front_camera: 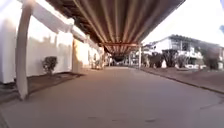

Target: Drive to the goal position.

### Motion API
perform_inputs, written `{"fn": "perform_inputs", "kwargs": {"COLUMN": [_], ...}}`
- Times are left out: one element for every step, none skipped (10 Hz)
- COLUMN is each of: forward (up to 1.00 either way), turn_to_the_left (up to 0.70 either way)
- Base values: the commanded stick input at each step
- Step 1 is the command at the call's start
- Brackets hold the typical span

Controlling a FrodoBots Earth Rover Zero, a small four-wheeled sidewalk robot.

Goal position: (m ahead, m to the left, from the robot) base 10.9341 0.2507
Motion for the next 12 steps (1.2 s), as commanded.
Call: {"fn": "perform_inputs", "kwargs": {"forward": [0.70,0.70,0.70,0.70,0.70,0.70,0.70,0.70,0.70,0.70,0.70,0.70], "turn_to_the_left": [0.00,0.00,0.00,0.00,0.00,0.00,0.00,0.00,0.00,0.00,0.00,0.00]}}
